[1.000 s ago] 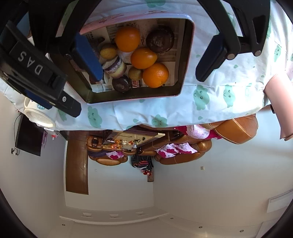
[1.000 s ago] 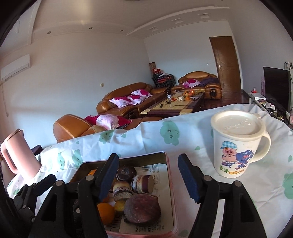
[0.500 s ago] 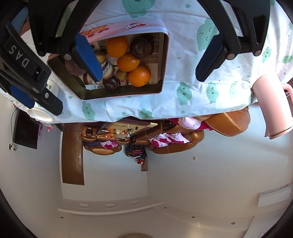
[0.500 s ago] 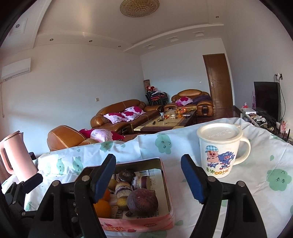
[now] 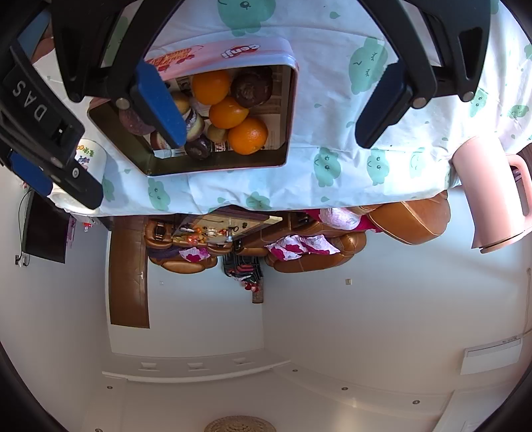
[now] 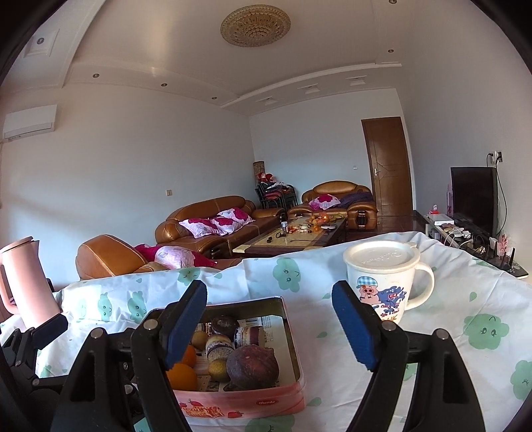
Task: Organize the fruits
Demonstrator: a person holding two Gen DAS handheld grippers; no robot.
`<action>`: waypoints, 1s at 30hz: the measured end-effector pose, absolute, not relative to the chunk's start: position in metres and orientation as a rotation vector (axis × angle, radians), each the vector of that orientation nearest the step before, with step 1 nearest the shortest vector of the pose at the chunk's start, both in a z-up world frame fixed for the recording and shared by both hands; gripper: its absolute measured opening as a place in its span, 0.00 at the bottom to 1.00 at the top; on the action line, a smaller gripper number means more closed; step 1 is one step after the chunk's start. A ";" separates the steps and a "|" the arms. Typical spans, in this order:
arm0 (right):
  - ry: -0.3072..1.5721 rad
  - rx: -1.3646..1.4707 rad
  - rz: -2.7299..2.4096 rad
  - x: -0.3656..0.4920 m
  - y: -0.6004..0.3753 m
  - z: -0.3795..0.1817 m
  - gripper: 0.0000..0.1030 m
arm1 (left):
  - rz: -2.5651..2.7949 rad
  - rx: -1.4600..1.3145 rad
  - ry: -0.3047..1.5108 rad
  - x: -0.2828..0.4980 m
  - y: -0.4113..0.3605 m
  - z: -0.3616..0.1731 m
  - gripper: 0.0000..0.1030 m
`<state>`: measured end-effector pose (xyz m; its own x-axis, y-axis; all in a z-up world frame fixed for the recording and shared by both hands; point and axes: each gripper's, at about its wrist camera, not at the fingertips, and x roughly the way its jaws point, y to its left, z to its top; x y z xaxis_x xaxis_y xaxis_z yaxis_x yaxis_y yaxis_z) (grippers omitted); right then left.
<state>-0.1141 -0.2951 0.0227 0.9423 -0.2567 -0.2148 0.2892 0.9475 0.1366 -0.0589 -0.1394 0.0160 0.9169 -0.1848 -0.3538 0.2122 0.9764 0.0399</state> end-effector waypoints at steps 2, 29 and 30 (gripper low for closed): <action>0.196 0.167 -0.280 -0.114 -0.295 0.023 0.77 | -0.204 0.078 0.357 -0.059 -0.139 0.016 1.00; 0.201 0.150 -0.274 -0.114 -0.291 0.024 0.77 | -0.207 0.079 0.414 -0.051 -0.141 0.013 1.00; 0.202 0.149 -0.273 -0.113 -0.290 0.024 0.77 | -0.207 0.080 0.412 -0.052 -0.141 0.013 1.00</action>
